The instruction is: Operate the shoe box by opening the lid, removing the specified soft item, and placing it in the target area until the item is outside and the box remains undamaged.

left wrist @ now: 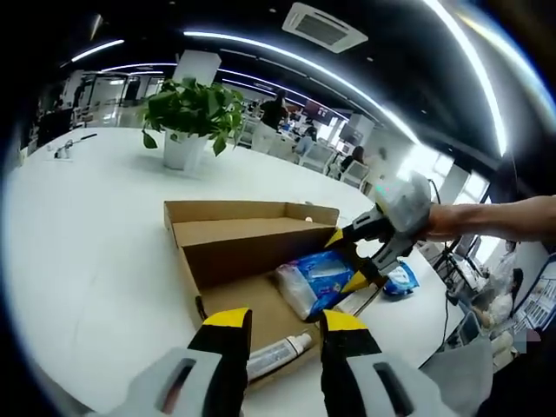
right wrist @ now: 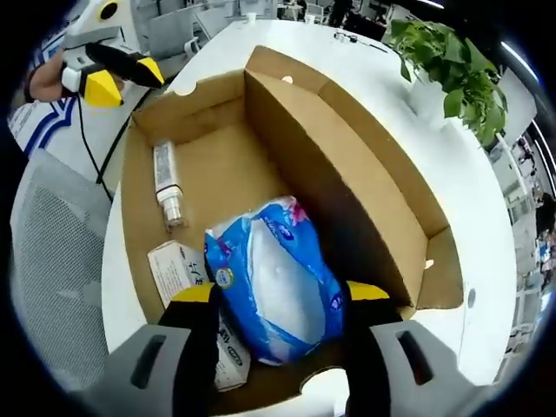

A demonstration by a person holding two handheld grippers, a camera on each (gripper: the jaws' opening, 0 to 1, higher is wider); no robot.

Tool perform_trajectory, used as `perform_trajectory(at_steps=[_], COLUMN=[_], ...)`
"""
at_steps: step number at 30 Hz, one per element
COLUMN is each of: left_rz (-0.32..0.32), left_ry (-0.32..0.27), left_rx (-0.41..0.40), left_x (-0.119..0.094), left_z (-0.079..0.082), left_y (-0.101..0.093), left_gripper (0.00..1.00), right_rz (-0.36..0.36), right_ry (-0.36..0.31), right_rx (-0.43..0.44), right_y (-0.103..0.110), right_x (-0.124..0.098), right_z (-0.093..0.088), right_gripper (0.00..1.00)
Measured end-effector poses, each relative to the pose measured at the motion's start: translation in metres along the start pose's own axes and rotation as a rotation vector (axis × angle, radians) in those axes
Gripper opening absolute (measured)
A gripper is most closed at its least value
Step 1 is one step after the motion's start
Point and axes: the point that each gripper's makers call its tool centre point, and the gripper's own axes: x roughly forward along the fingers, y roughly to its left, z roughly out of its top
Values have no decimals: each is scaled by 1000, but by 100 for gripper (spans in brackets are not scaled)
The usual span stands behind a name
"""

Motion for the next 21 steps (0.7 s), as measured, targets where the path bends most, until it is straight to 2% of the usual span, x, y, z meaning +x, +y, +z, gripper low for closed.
perform_trajectory(at_steps=[5, 8, 14, 21], left_rz=[-1, -2, 0, 2], left_ry=[6, 8, 9, 9], left_rx=[4, 6, 9, 8], left_x=[1, 2, 2, 1], left_z=[-1, 0, 0, 0], left_y=[0, 1, 1, 0], left_gripper=[31, 31, 31, 31], right_rz=[22, 29, 16, 29], right_ry=[17, 38, 102, 136], right_rx=[20, -2, -97, -125], right_y=[-3, -2, -2, 0], right_x=[11, 14, 23, 37], right_z=[1, 1, -3, -5], right_gripper=[54, 55, 54, 54])
